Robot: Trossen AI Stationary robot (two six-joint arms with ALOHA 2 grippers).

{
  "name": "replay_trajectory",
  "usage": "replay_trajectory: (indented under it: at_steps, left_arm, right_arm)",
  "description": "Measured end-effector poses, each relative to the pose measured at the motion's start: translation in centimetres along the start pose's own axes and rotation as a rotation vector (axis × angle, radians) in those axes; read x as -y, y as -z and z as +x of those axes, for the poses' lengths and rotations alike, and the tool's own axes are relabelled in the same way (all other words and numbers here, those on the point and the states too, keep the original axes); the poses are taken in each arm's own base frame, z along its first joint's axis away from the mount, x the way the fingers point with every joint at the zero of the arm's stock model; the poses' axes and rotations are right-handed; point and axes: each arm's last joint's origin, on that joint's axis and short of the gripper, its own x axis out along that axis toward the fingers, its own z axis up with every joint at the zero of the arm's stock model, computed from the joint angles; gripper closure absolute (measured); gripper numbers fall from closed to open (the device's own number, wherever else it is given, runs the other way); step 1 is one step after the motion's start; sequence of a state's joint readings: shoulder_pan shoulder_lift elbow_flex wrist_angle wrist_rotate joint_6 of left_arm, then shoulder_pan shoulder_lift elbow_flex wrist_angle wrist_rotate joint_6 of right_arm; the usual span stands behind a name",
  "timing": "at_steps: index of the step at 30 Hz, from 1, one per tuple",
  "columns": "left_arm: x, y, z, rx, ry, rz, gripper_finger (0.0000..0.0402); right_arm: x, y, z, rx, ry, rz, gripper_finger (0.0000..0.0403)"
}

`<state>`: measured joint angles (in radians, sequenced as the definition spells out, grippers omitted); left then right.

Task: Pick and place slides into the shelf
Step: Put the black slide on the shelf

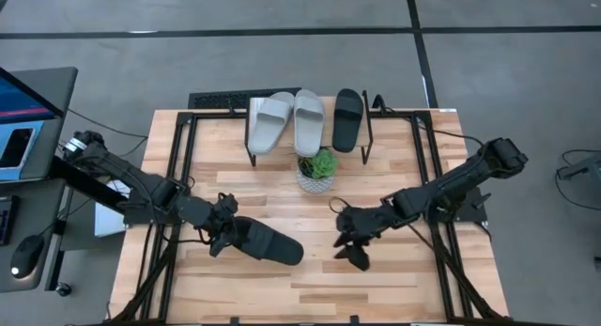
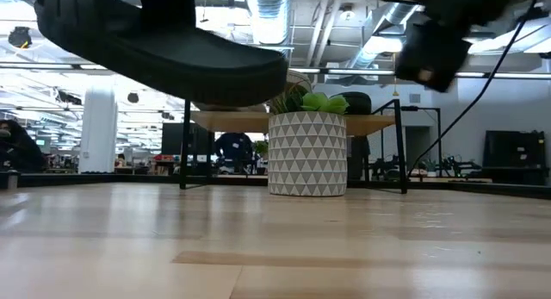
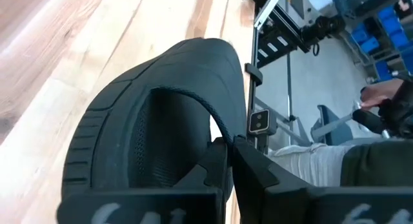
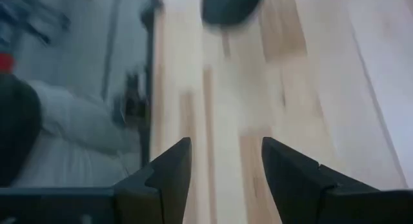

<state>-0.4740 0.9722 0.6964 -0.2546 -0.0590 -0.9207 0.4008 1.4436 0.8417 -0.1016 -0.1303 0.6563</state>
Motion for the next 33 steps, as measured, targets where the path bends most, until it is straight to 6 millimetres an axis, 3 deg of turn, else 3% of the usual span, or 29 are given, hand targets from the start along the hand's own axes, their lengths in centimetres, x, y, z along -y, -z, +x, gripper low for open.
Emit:
replay_trajectory:
  at_steps: [9, 17, 27, 33]
  left_arm:
    - [0.3, -0.2, -0.2, -0.056, 0.041, 0.055, 0.0401]
    - [0.4, -0.1, -0.2, -0.077, 0.057, 0.102, 0.0401]
    - [0.4, 0.0, -0.2, -0.095, 0.074, 0.113, 0.0401]
    - [0.4, 0.0, -0.2, -0.105, 0.082, 0.113, 0.0401]
  right_arm:
    - [1.0, -3.2, 1.9, 0.223, -0.152, 0.076, 0.0193]
    - [1.1, -5.1, 4.3, 0.183, -0.183, 0.096, 0.0159]
    - [1.6, -8.2, 8.1, 0.076, -0.175, 0.011, 0.0157]
    - [1.9, -9.2, 9.0, 0.064, -0.21, -0.013, 0.0157]
